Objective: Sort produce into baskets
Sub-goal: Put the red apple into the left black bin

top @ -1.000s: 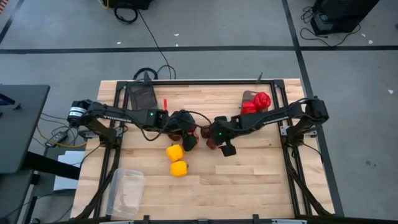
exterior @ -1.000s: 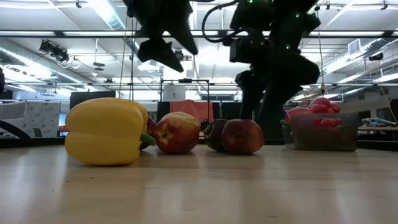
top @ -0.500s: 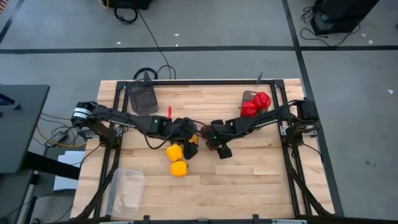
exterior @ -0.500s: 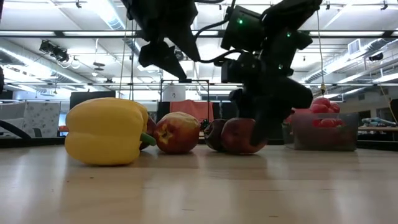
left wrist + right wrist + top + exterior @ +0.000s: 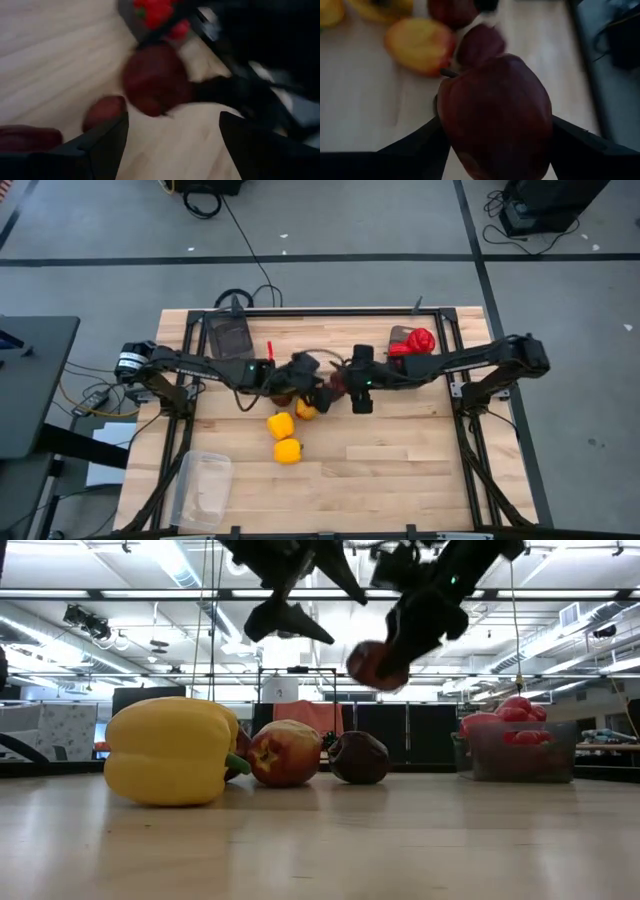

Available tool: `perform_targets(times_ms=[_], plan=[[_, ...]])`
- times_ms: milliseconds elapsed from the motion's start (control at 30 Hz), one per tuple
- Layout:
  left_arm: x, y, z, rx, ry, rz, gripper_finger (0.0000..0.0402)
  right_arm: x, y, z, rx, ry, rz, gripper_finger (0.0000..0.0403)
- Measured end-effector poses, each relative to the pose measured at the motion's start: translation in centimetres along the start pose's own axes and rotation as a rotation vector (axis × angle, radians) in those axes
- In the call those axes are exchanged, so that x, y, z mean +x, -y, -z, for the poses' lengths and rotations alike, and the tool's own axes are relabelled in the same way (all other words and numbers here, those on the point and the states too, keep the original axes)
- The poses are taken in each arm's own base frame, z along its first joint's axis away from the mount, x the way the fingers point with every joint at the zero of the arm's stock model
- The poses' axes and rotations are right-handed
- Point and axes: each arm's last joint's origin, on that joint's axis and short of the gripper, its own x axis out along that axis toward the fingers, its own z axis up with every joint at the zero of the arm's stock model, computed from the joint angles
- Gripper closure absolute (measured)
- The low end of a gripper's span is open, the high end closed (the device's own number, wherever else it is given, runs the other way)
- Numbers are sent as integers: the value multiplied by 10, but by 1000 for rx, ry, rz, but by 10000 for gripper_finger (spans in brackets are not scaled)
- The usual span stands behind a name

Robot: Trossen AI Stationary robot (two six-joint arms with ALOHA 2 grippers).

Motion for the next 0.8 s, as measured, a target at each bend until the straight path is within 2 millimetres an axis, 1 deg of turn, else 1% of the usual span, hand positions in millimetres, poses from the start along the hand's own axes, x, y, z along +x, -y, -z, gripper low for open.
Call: perform_targets(times_ms=[133, 267, 367, 467, 567, 633, 667, 733, 800], plan=[[4, -9, -11, -73, 31, -26, 49, -18, 7, -3, -1, 54, 21, 116], [5, -8, -25, -99, 84, 72, 8, -30, 11, -5, -4, 102, 31, 118], [11, -9, -33, -105, 98, 136, 9, -34, 13, -8, -19, 133, 38, 117], [20, -12, -37, -117, 89, 177, 10, -36, 14, -11, -24, 164, 50, 117], [25, -17, -39, -126, 76, 167, 11, -35, 14, -12, -21, 170, 60, 117], [28, -20, -40, -133, 76, 161, 18, -34, 14, -11, -24, 165, 65, 116], [28, -21, -41, -133, 74, 162, 27, -34, 14, -11, -22, 166, 66, 116], [28, -22, -44, -123, 65, 184, 59, -34, 14, -12, -20, 170, 68, 112], [29, -25, -47, -114, 50, 201, 102, -34, 14, -13, -21, 176, 66, 104]])
